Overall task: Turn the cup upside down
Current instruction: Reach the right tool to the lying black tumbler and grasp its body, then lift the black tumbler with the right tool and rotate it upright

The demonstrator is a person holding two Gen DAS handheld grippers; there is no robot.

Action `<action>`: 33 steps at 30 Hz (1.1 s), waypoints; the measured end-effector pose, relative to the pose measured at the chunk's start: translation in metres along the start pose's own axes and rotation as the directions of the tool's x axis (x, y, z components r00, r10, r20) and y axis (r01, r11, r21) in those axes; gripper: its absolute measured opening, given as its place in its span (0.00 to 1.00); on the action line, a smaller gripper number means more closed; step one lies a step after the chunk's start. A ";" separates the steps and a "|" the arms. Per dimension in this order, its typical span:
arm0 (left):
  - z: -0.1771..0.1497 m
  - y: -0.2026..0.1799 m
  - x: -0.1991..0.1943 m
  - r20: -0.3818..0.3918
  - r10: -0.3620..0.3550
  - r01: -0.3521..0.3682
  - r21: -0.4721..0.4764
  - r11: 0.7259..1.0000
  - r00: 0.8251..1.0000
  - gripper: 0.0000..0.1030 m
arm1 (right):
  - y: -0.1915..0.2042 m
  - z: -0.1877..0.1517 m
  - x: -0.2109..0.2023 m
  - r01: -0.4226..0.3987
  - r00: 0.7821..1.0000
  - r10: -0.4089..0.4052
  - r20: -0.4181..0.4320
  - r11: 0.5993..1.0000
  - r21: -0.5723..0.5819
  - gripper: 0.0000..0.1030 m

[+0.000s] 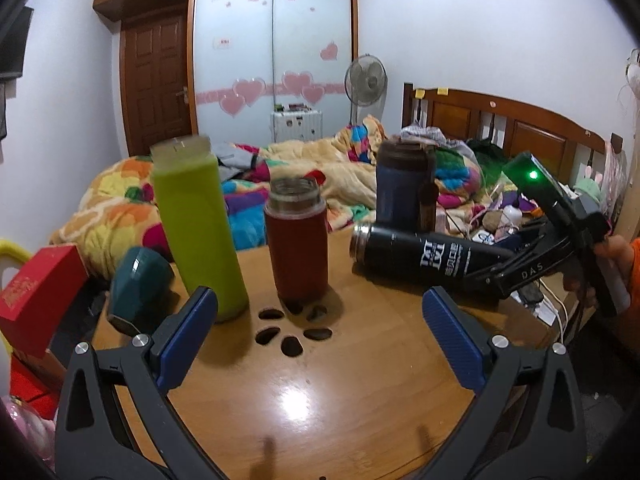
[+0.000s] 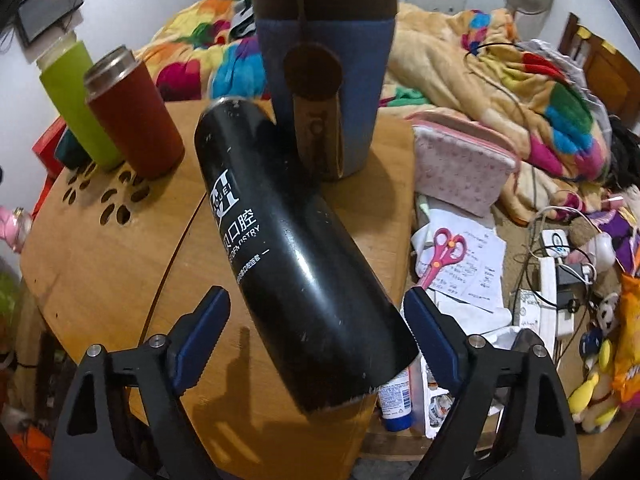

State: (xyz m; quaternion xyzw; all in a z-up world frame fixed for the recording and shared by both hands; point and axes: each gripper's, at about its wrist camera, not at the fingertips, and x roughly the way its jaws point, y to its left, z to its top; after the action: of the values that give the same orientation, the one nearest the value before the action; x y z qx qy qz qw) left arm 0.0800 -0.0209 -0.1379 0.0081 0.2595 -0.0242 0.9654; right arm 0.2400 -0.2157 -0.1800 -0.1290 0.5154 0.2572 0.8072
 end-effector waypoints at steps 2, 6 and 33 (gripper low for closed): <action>-0.003 -0.002 0.004 -0.009 -0.001 0.001 0.001 1.000 1.000 1.00 | 0.001 0.000 0.005 -0.011 0.999 0.011 -0.032 1.000 -0.015 0.77; -0.010 -0.008 0.008 -0.009 -0.003 0.004 0.016 1.000 1.000 1.00 | 0.012 -0.006 0.005 -0.008 0.999 0.005 -0.038 0.998 -0.056 0.69; -0.025 -0.077 0.014 0.021 -0.171 0.160 0.243 0.957 0.985 1.00 | 0.095 -0.021 -0.116 -0.070 0.989 0.081 0.122 0.993 -0.092 0.59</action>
State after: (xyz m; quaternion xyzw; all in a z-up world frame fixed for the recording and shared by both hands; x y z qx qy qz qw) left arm 0.0754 -0.0977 -0.1665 0.1026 0.2341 -0.1364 0.9571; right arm 0.1330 -0.1792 -0.0795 -0.1280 0.4565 0.3174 0.8213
